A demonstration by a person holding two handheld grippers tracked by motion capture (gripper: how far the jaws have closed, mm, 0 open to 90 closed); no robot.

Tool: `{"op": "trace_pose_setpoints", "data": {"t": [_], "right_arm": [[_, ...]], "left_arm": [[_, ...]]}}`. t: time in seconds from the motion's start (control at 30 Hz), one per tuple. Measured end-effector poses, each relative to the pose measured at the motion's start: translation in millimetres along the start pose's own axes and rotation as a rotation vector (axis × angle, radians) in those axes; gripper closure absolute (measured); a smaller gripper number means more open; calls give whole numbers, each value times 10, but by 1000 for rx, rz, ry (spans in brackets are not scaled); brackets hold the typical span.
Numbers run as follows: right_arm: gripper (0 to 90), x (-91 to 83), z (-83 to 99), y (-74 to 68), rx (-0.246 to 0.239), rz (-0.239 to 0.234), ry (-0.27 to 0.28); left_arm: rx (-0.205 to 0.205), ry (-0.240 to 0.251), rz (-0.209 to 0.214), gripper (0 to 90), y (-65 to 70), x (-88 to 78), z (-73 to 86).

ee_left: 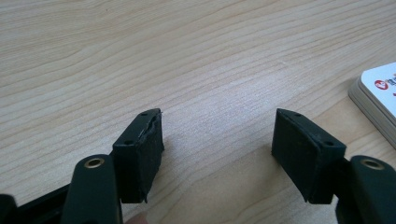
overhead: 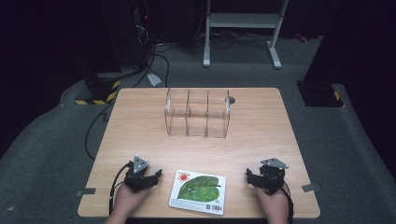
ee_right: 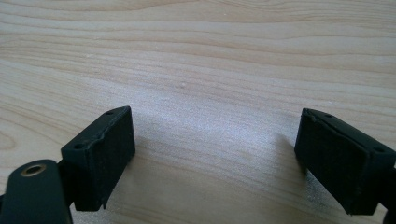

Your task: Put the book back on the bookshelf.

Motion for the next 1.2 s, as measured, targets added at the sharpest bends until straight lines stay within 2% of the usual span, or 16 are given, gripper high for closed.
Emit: {"op": "trace_pose_setpoints", "data": {"t": [0.57, 0.63, 0.73, 0.77, 0.83, 0.9, 0.97, 1.0, 1.07, 1.1, 1.2], "right_arm": [[133, -2, -1, 4, 1, 2, 6], [141, -1, -3, 4, 3, -2, 4], [202, -13, -14, 17, 4, -2, 9], [206, -41, -31, -4, 26, -32, 15], [212, -59, -39, -16, 19, -33, 22], [225, -153, -81, -103, -16, -35, 59], [226, -174, -89, -122, -25, -38, 68], [229, -231, -100, -190, -36, -48, 80], [234, -258, -105, -225, -40, -55, 86], [239, -311, -111, -305, -45, -69, 96], [254, -356, -117, -381, -53, -86, 109]], "left_arm": [[0, 0, 0, 336, 0, 0, 0], [-1, -1, 1, 336, 0, 0, -1], [-1, -2, 0, 336, -3, 2, -4], [-3, -1, 0, 336, -1, 2, -3], [-3, -1, 0, 336, -1, 2, -3], [-4, 1, -2, 336, -2, 5, -5], [-4, 2, -2, 336, -2, 5, -5], [-4, 0, -2, 336, -2, 4, -5], [-4, 1, -2, 336, -2, 4, -5], [-4, 1, -2, 336, -2, 4, -5], [-4, 2, -1, 336, -2, 5, -5]]}}
Point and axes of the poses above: each handheld gripper's, and its own axes: x roughly forward along the jaws, z roughly out of its underside, y roughly to its right, the point moved 6 cm from there along x, roughly forward along the jaws, and after that the axes turned 2 degrees about z, right-handed, at the moved point
